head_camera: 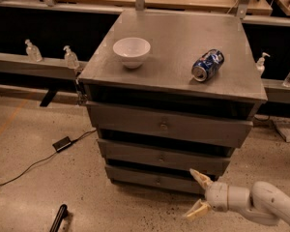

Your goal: Open bottom drawer

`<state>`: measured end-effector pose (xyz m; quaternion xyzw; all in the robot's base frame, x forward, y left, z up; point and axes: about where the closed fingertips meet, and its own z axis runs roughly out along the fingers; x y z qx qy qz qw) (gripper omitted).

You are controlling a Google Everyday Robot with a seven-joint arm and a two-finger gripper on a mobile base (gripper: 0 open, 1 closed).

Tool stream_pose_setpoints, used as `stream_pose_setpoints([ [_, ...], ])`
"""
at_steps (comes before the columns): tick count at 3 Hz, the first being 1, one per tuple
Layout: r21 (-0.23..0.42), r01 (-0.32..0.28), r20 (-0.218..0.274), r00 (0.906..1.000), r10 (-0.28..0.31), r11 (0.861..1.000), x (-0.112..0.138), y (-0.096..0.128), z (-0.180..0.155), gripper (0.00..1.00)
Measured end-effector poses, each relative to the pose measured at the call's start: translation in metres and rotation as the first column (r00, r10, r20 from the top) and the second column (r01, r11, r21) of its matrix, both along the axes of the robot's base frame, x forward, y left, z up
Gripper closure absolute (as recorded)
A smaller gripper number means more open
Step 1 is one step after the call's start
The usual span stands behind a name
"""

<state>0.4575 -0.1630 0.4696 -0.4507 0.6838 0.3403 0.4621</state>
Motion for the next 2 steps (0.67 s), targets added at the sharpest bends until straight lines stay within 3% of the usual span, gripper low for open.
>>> stream_pose_setpoints([
  [1, -0.151, -0.078, -0.054, 0.9961, 0.070, 0.985, 0.047, -0.020, -0.074, 0.00],
  [2, -0.224, -0.160, -0.157, 0.9795, 0.127, 0.961, 0.076, -0.031, -0.136, 0.00],
])
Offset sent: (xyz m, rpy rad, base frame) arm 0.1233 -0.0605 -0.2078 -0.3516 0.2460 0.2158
